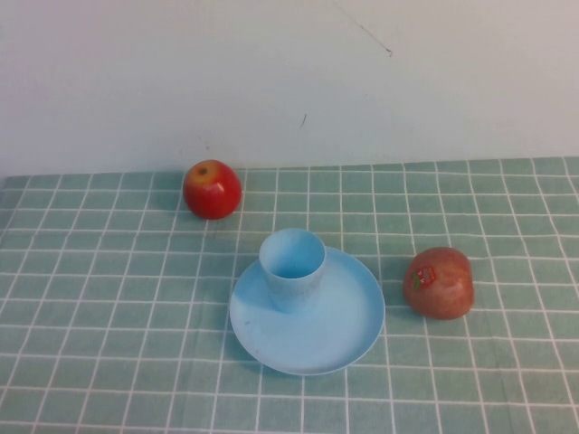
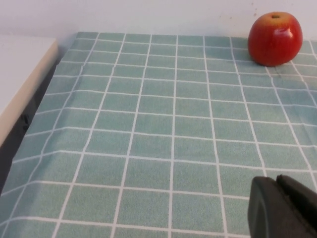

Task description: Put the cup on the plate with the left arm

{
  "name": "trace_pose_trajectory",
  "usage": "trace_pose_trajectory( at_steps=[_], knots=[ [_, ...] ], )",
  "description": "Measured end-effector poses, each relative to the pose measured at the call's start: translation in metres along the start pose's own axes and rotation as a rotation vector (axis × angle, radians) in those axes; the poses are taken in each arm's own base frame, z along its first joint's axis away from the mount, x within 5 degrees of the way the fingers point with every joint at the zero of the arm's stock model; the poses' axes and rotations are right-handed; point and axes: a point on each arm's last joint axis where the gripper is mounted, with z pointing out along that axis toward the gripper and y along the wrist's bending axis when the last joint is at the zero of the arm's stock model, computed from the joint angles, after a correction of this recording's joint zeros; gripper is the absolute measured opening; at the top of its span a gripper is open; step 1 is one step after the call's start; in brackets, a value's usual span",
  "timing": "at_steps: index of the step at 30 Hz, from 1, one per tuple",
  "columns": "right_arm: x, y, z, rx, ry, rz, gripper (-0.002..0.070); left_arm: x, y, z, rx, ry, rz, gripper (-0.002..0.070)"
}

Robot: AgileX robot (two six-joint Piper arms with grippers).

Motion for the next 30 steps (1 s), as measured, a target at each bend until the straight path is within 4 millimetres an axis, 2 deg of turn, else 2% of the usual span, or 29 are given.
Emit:
trace_pose_trajectory(
  at_steps=[6, 17, 30],
  knots=[
    [0.0, 0.0, 0.0, 0.0, 0.0, 0.0, -0.0002, 0.0001, -0.0008, -0.0001, 0.015, 0.002, 0.02, -0.0001],
    [0.0, 0.0, 0.0, 0.0, 0.0, 0.0, -0.0002, 0.0014, -0.0091, -0.0015, 0.17, 0.012, 0.125, -0.0001],
    [0.0, 0.0, 0.0, 0.0, 0.0, 0.0, -0.0002, 0.0015, -0.0096, -0.0016, 0.179, 0.01, 0.159, -0.0001]
  ],
)
